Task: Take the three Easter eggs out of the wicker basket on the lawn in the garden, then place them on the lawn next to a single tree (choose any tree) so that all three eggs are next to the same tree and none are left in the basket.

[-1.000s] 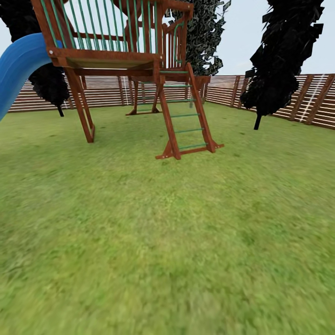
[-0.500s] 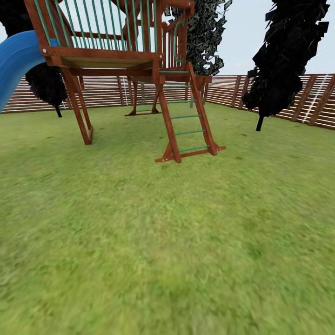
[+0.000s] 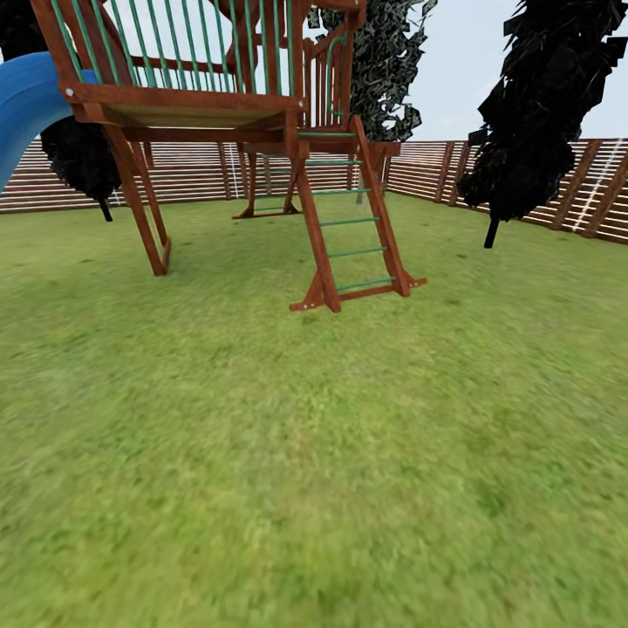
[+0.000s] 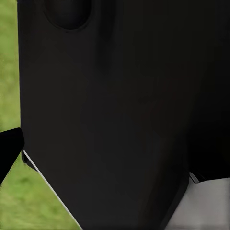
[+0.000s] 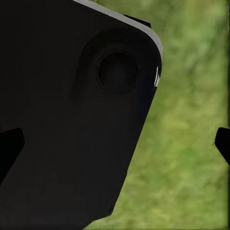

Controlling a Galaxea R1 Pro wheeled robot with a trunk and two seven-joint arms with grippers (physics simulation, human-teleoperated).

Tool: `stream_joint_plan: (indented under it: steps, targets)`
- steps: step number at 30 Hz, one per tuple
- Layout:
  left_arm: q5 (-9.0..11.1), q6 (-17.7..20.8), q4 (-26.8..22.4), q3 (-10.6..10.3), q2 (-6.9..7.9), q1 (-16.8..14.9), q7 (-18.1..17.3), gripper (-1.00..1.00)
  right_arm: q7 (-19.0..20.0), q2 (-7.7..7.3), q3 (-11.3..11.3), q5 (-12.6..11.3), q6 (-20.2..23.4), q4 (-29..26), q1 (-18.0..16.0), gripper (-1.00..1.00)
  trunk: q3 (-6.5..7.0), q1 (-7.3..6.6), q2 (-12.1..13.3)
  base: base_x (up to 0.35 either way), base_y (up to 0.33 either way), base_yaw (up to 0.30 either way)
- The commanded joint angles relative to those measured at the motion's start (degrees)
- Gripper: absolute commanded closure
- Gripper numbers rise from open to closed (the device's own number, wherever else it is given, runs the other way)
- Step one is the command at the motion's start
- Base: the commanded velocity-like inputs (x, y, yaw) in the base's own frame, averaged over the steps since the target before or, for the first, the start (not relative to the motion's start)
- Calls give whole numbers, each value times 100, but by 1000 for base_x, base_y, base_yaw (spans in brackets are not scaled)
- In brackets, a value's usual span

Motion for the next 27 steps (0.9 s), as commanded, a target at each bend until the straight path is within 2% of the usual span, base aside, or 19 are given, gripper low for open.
stream_joint_plan:
  steps: [1, 27]
  targets:
    - [39, -13, 1, 28, -2, -2, -1, -100, -2, -2, 25, 7, -16, 4, -3, -100, -5, 3, -2, 339, 0, 0]
    - [39, -13, 1, 26, -11, -2, -1, -100, -2, -2, 25, 7, -16, 4, -3, -100, -5, 3, -2, 339, 0, 0]
